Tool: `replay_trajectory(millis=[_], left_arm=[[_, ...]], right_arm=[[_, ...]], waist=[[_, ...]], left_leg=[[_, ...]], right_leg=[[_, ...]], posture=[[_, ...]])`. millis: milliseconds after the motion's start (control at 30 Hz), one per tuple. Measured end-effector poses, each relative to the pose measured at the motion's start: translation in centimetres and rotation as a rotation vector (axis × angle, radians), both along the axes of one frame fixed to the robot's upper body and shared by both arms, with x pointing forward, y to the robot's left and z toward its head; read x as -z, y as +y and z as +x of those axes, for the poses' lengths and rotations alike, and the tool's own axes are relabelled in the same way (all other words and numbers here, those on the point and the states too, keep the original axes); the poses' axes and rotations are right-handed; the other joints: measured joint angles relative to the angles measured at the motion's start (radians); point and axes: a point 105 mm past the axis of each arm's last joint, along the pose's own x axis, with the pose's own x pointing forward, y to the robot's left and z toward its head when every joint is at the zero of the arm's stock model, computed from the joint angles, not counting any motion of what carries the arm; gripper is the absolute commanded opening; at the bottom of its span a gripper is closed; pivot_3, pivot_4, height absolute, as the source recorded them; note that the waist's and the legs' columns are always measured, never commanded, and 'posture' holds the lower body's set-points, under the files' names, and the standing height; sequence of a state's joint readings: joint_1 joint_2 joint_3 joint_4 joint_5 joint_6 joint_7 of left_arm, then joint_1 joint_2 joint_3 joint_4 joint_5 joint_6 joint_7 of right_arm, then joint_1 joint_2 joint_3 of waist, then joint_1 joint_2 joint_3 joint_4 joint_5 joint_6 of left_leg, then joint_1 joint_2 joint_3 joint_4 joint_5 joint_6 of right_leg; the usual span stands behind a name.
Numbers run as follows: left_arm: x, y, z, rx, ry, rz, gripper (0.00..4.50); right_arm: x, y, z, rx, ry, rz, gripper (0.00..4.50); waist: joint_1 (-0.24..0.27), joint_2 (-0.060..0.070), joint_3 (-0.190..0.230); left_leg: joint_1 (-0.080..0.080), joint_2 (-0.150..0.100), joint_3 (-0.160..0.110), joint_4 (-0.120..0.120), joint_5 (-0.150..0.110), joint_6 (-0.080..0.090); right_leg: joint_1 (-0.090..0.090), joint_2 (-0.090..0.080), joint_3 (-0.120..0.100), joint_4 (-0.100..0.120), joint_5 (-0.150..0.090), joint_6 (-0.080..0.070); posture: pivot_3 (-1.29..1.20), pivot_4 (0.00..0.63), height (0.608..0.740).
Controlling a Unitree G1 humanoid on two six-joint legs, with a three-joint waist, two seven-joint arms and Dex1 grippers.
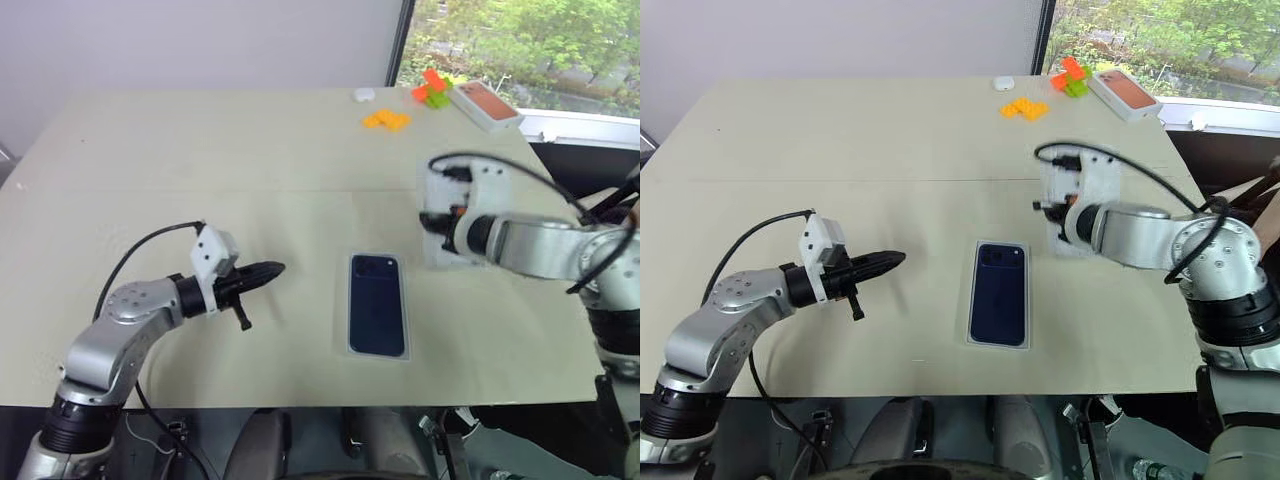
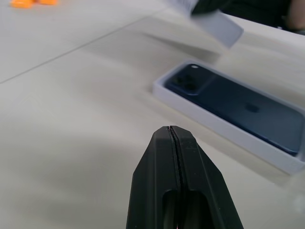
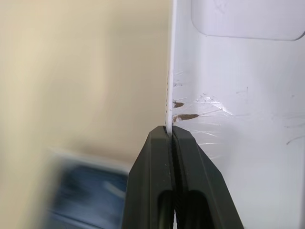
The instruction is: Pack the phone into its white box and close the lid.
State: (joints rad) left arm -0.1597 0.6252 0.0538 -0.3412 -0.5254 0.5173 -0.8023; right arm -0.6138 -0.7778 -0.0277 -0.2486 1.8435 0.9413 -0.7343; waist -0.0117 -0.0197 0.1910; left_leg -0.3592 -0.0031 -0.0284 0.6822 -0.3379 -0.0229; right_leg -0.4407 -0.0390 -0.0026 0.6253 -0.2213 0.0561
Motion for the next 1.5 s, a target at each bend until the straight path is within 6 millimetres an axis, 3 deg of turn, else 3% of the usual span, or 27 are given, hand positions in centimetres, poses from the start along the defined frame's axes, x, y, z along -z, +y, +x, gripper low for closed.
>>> replay_trajectory(millis=[133, 233, 367, 500, 633, 900, 1033, 1300, 1400, 1500], left_arm=[[0.2, 1.8, 0.8, -0.062, -0.002, 0.021, 0.0], [0.1, 2.3, 1.0, -0.075, -0.011, 0.023, 0.0], [0.1, 2.3, 1.2, -0.069, -0.012, 0.02, 0.0], [-0.2, 2.1, 1.2, -0.053, -0.021, 0.016, 0.0], [-0.2, 2.0, 1.2, -0.042, -0.019, 0.015, 0.0], [0.0, 1.2, 1.0, -0.006, -0.012, 0.012, 0.0], [0.4, 0.1, 0.9, 0.026, 0.0, 0.0, 0.0], [0.4, -2.1, 0.2, 0.097, -0.003, -0.017, 0.0], [0.5, -2.3, 0.1, 0.102, 0.005, -0.017, 0.0], [0.6, -2.4, 0.1, 0.103, 0.007, -0.018, 0.0]], right_arm=[[-1.9, 3.8, -1.8, -0.198, -0.068, 0.376, 0.03], [-2.1, 5.4, -2.9, -0.257, -0.083, 0.533, 0.03], [-0.9, 8.7, -5.6, -0.336, -0.034, 0.73, 0.03], [1.5, 10.4, -7.9, -0.372, 0.066, 0.757, 0.03], [4.1, 10.1, -8.4, -0.348, 0.153, 0.7, 0.03], [6.1, 9.5, -8.8, -0.287, 0.229, 0.715, 0.03], [6.5, 9.9, -9.0, -0.285, 0.257, 0.734, 0.03], [7.2, 8.8, -9.0, -0.297, 0.256, 0.658, 0.03], [7.4, 8.3, -8.7, -0.307, 0.256, 0.626, 0.97], [7.8, 7.9, -8.5, -0.296, 0.268, 0.614, 2.44]], waist=[[0.0, 0.0, 0.0], [0.001, 0.0, 0.0], [0.0, 0.001, 0.0], [-0.002, 0.001, 0.0], [-0.002, 0.001, 0.0], [-0.002, 0.001, 0.0], [-0.004, 0.001, 0.0], [-0.002, 0.0, 0.0], [-0.002, 0.0, 0.0], [-0.002, 0.0, 0.0]], left_leg=[[-0.001, 0.0, 0.0, -0.001, -0.001, 0.001], [-0.001, -0.001, 0.0, 0.0, -0.001, 0.001], [-0.002, -0.001, 0.0, -0.001, -0.001, 0.001], [-0.003, -0.002, 0.001, 0.0, -0.001, 0.001], [-0.002, -0.002, 0.001, 0.0, -0.001, 0.001], [0.0, -0.001, 0.001, 0.0, -0.001, 0.001], [0.001, -0.001, 0.001, 0.001, -0.001, 0.001], [0.001, -0.002, 0.001, 0.001, -0.001, 0.001], [0.002, -0.002, 0.001, 0.001, -0.001, 0.001], [0.002, -0.001, 0.001, 0.001, -0.001, 0.001]], right_leg=[[-0.001, -0.003, 0.0, 0.001, 0.0, 0.0], [-0.001, -0.005, 0.0, 0.002, 0.0, 0.0], [-0.003, -0.006, 0.0, 0.002, 0.0, 0.0], [-0.003, -0.007, 0.0, 0.002, 0.0, 0.0], [-0.003, -0.007, 0.0, 0.002, 0.0, 0.0], [-0.002, -0.005, 0.0, 0.004, 0.0, 0.0], [-0.002, -0.005, 0.001, 0.004, 0.0, 0.0], [-0.001, -0.005, 0.001, 0.004, 0.0, 0.0], [-0.001, -0.004, 0.001, 0.004, 0.0, 0.0], [-0.001, -0.004, 0.001, 0.004, 0.0, 0.0]], posture=[[0.0, 0.15, 0.74], [0.0, 0.15, 0.74], [0.0, 0.15, 0.74], [0.0, 0.15, 0.74], [0.0, 0.15, 0.74], [0.0, 0.15, 0.74], [0.0, 0.15, 0.74], [0.0, 0.15, 0.74], [0.0, 0.15, 0.74], [0.0, 0.15, 0.74]])
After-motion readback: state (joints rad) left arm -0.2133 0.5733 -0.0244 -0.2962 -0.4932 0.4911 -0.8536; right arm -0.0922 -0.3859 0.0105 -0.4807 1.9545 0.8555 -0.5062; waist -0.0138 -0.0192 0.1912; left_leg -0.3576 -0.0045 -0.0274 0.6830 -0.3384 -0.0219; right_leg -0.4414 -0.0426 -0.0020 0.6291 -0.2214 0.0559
